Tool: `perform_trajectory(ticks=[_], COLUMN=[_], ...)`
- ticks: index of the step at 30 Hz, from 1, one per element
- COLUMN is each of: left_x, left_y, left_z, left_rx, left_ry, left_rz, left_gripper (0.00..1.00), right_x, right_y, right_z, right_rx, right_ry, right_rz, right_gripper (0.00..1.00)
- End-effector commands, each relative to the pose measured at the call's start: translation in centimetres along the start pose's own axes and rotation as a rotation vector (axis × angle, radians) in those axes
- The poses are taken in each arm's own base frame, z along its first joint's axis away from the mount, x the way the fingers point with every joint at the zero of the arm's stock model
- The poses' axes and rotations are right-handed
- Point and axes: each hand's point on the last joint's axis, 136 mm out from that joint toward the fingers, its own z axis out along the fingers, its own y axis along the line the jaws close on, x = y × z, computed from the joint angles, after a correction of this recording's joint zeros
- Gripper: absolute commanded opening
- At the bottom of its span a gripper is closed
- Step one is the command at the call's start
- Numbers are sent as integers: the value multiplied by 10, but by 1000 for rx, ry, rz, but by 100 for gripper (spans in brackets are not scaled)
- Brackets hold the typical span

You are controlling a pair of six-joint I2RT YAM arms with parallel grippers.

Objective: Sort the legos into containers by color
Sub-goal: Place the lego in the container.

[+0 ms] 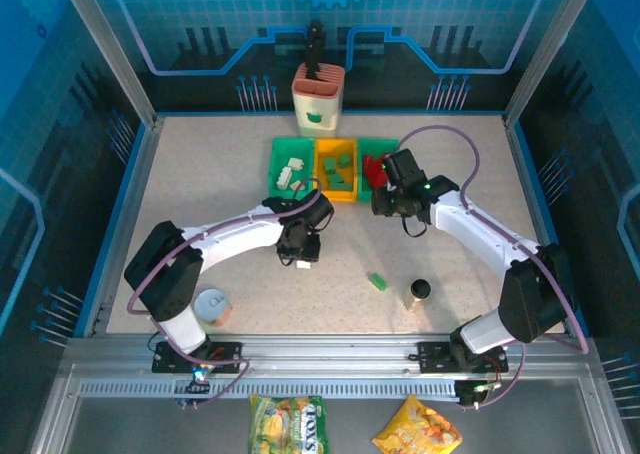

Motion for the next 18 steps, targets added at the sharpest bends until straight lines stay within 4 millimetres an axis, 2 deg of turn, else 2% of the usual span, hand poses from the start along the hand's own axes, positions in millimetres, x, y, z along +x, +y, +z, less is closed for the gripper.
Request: perform_trajectory(ticks=[1,13,18], left_x=[-24,-90,-115], left_y=[-4,26,40], left_z=[-7,-28,-37], left_rx=[35,35,36], left_ry=[-35,-120,-159], left_rz=[44,8,-4], left_gripper=[36,36,37], right_x=[17,57,63], right_y=[-2,-11,-13], right_z=[-9,-29,-39], right_rx=[25,64,71], right_ry=[31,63,58], right_rz=[-5,-26,-32], right_gripper=[46,46,46])
